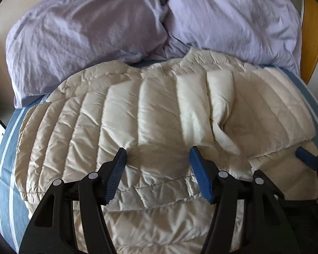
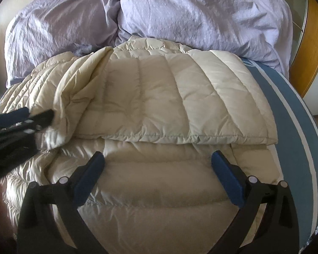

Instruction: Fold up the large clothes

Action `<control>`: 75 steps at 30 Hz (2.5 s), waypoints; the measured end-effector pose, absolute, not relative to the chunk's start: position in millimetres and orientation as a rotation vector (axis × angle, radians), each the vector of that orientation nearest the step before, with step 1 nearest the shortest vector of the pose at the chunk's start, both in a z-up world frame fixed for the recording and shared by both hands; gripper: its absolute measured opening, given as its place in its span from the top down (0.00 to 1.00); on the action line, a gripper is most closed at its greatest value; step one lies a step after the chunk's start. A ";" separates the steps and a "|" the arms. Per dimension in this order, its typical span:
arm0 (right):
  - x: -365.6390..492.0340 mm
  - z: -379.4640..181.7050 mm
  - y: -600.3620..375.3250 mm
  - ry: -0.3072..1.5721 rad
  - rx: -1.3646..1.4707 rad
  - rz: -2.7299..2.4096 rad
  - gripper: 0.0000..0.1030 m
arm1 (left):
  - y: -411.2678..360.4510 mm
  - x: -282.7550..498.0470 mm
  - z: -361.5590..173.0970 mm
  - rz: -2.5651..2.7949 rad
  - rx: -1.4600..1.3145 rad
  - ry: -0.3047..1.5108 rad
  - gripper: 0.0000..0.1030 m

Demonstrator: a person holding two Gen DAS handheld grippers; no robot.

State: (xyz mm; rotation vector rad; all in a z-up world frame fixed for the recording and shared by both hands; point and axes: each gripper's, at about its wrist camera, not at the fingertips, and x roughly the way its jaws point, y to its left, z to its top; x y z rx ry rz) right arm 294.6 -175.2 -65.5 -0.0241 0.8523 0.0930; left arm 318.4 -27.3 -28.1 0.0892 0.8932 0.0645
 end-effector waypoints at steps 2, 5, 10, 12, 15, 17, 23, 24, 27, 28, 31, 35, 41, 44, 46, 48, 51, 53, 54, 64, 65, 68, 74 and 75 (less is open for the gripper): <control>294.5 -66.5 -176.1 0.850 -0.015 0.096 0.02 | -30.9 321.4 -33.5 0.070 0.100 0.896 0.39; 294.4 -68.6 -176.8 0.850 -0.006 0.097 0.02 | -33.4 325.4 -40.2 0.073 0.104 0.905 0.39; 295.6 -70.6 -177.5 0.860 0.005 0.098 0.02 | -36.7 330.1 -48.4 0.074 0.120 0.917 0.39; 296.3 -71.2 -177.7 0.865 0.009 0.099 0.02 | -37.0 331.7 -49.7 0.072 0.123 0.921 0.39; 297.6 -72.1 -177.5 0.873 0.011 0.099 0.02 | -37.0 333.4 -51.0 0.069 0.117 0.927 0.39; 298.7 -72.5 -177.4 0.878 0.012 0.098 0.02 | -36.3 334.5 -51.2 0.066 0.110 0.929 0.39; 299.0 -72.6 -176.9 0.882 0.009 0.095 0.02 | -31.9 327.8 -43.8 0.057 0.104 0.923 0.38; 299.0 -72.2 -177.0 0.883 0.010 0.096 0.02 | -29.9 324.1 -40.7 0.056 0.102 0.920 0.38; 297.2 -69.1 -178.7 0.885 0.012 0.083 0.02 | -20.5 306.7 -28.6 0.059 0.104 0.895 0.34; 295.2 -68.1 -179.6 0.884 0.015 0.080 0.02 | -16.4 299.9 -24.6 0.065 0.109 0.882 0.32; 285.0 -61.8 -184.5 0.882 0.039 0.082 0.02 | 0.0 277.2 -11.8 0.089 0.121 0.844 0.31; 267.3 -53.6 -192.1 0.873 0.053 0.084 0.02 | 28.9 245.7 -2.6 0.118 0.103 0.832 0.31; 235.3 -46.6 -211.2 0.876 0.061 0.081 0.02 | 80.1 195.7 -3.0 0.171 0.043 0.839 0.31; 216.2 -44.8 -225.1 0.879 0.051 0.073 0.02 | 109.1 171.5 -5.7 0.195 -0.007 0.852 0.31; 202.1 -44.3 -236.6 0.876 0.036 0.060 0.02 | 128.9 153.1 -8.6 0.223 -0.026 0.856 0.31; 187.0 -44.1 -250.2 0.875 0.024 0.050 0.02 | 143.5 138.4 -10.4 0.245 -0.034 0.861 0.31; 169.9 -45.6 -268.6 0.880 0.018 0.040 0.02 | 165.2 117.6 -14.8 0.256 -0.070 0.873 0.31; 157.8 -48.2 -285.4 0.889 0.025 0.034 0.02 | 175.6 106.0 -17.3 0.250 -0.087 0.882 0.31; 153.8 -49.2 -291.1 0.894 0.029 0.036 0.02 | 178.3 102.3 -18.6 0.244 -0.094 0.886 0.31; 126.2 -69.0 -334.1 0.963 0.041 0.085 0.15 | 183.9 70.3 -32.1 0.134 -0.140 0.933 0.36; 125.9 -70.6 -335.0 0.969 0.044 0.091 0.17 | 183.0 69.2 -33.5 0.124 -0.145 0.942 0.38; 121.3 -73.9 -338.2 0.973 0.061 0.119 0.22 | 180.6 62.2 -39.3 0.096 -0.162 0.962 0.41; 111.3 -74.8 -338.3 0.960 0.077 0.195 0.43 | 167.6 47.3 -40.7 0.073 -0.135 0.954 0.48; 111.4 -74.2 -336.7 0.960 0.078 0.202 0.47 | 165.4 47.1 -40.6 0.070 -0.130 0.956 0.50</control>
